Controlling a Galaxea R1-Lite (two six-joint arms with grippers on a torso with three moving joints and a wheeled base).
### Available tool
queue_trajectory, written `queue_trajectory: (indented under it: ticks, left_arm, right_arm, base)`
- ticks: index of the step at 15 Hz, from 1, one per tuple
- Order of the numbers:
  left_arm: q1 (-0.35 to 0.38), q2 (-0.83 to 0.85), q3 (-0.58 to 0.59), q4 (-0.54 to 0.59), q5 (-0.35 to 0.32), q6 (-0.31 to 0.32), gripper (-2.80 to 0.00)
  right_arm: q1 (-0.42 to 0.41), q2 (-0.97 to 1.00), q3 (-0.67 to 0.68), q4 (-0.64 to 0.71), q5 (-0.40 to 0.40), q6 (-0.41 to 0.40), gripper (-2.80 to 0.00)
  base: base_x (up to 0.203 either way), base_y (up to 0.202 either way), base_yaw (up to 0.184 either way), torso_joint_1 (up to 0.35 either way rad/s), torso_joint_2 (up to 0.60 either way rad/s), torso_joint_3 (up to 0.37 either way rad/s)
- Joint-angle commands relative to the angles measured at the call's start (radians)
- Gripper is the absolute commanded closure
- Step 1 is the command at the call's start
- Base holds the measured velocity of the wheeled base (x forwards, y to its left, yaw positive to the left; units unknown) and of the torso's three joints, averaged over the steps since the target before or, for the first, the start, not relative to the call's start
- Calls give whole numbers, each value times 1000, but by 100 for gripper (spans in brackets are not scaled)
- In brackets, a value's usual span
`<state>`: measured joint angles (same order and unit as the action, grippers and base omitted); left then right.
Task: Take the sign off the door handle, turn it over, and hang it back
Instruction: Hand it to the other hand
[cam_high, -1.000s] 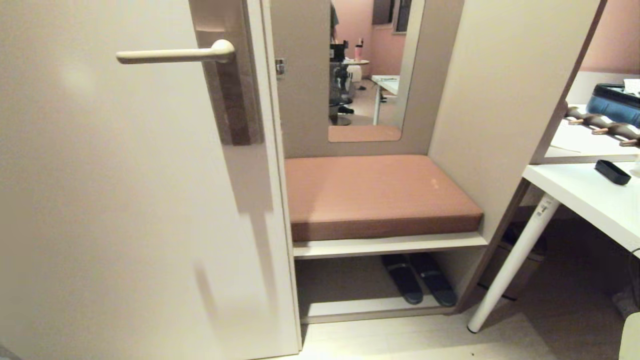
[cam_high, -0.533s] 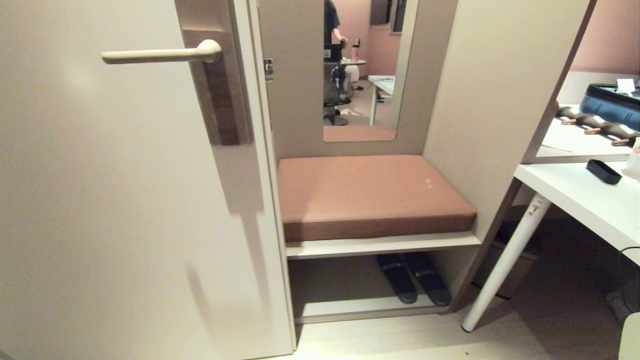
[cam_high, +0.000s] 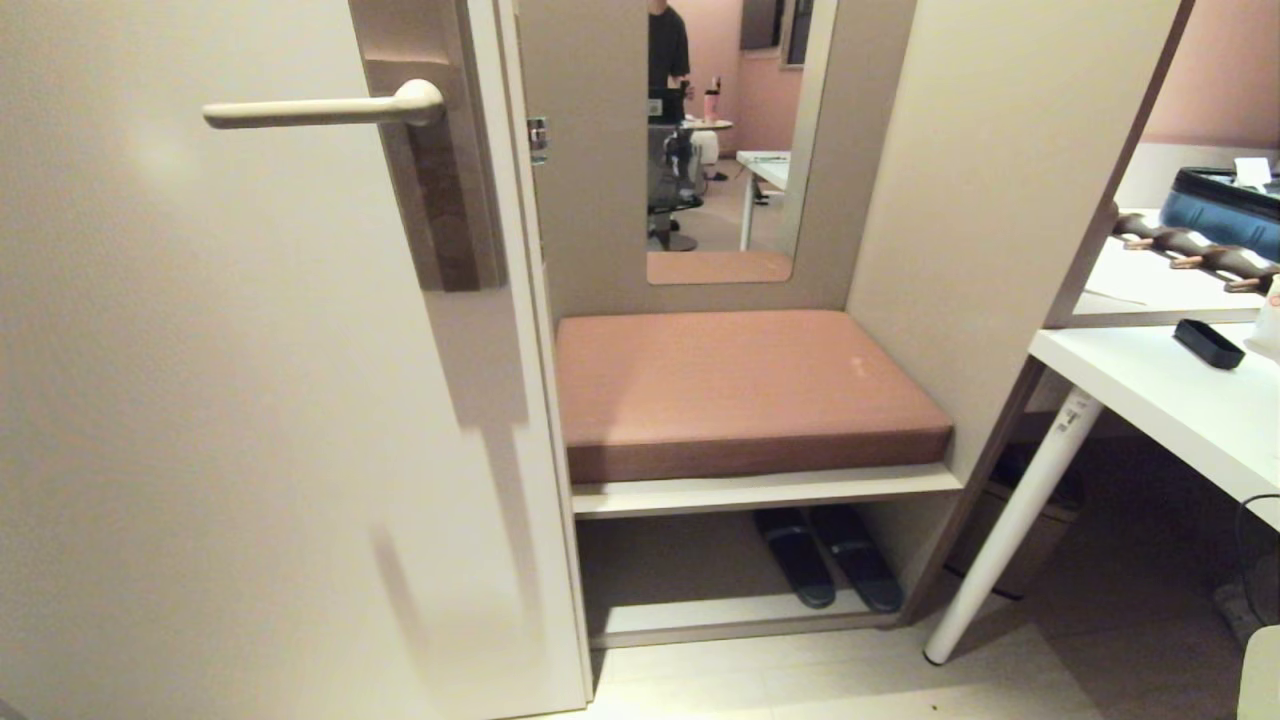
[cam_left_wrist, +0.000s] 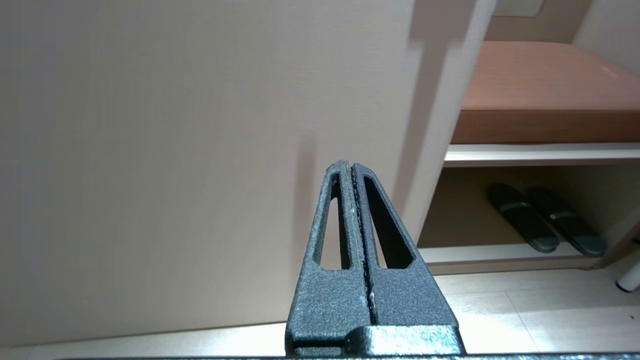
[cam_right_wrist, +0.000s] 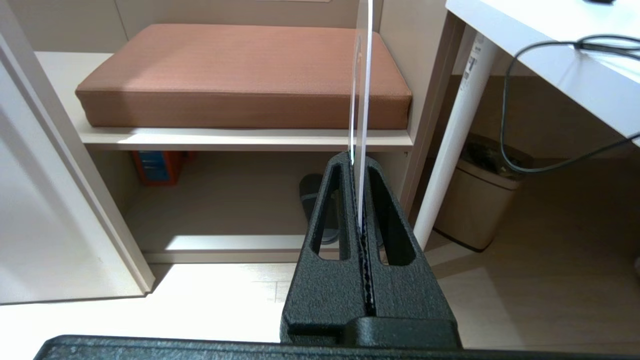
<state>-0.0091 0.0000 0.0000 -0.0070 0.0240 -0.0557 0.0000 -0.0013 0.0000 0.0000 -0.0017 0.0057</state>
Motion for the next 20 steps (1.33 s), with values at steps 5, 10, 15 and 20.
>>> queue_trajectory:
  ticks: [5,10,15,20]
  left_arm:
    - [0,0,0,-1,-1,0,0]
    - [0,0,0,-1,0,-1,0]
    - [0,0,0,-1,-1,-1,0]
    - [0,0,0,-1,1,-1,0]
  right_arm:
    - [0,1,0,-2,3,5,0]
    - [2,1,-2,5,1,3,0]
    - [1,37,-92,56,2,5,0]
    - [2,288,-327,77,0,61,0]
  base:
    - [0,0,0,0,0,0]
    - [0,0,0,0,0,0]
    - [0,0,0,0,0,0]
    - [0,0,0,0,0,0]
